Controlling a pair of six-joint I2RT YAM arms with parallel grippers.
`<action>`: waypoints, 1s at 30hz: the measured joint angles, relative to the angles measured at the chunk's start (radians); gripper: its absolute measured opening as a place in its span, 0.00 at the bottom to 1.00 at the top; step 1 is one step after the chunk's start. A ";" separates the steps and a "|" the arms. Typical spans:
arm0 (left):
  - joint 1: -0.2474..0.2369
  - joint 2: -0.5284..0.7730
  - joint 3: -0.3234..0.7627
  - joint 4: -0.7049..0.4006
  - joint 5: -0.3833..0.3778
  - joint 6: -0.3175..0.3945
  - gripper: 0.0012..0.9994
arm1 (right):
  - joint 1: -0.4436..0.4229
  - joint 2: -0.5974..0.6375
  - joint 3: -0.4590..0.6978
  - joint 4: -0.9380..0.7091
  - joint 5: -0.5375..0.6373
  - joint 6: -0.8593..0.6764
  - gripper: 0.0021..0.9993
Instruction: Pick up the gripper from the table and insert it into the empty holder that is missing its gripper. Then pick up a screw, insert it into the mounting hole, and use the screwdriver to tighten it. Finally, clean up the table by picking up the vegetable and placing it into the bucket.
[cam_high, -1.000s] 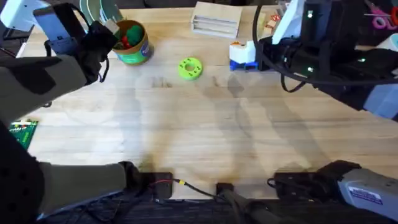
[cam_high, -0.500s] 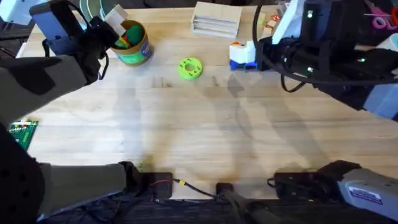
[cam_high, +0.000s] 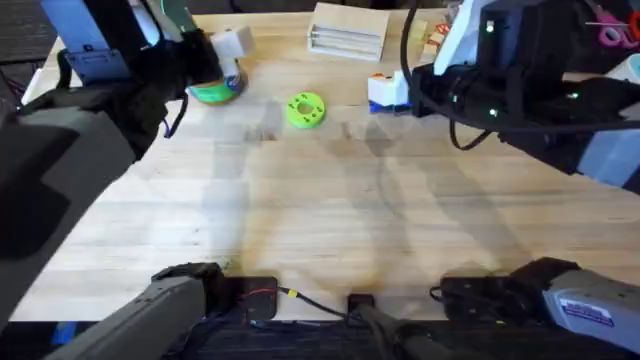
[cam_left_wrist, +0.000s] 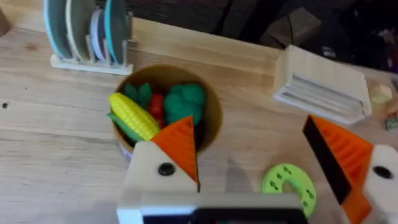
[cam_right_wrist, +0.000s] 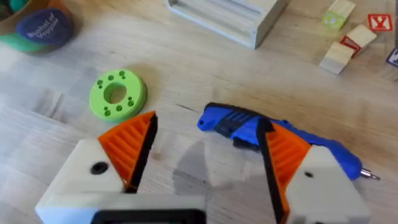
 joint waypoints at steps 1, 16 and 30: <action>-0.022 -0.027 0.000 -0.033 0.002 0.023 1.00 | 0.000 0.000 0.000 -0.006 0.000 0.000 0.99; -0.247 -0.333 0.000 -0.481 0.009 0.116 0.38 | 0.000 0.000 0.141 -0.445 -0.025 -0.017 0.99; -0.366 -0.412 0.000 -0.674 0.010 0.107 1.00 | 0.000 -0.008 0.380 -0.744 -0.030 -0.039 0.99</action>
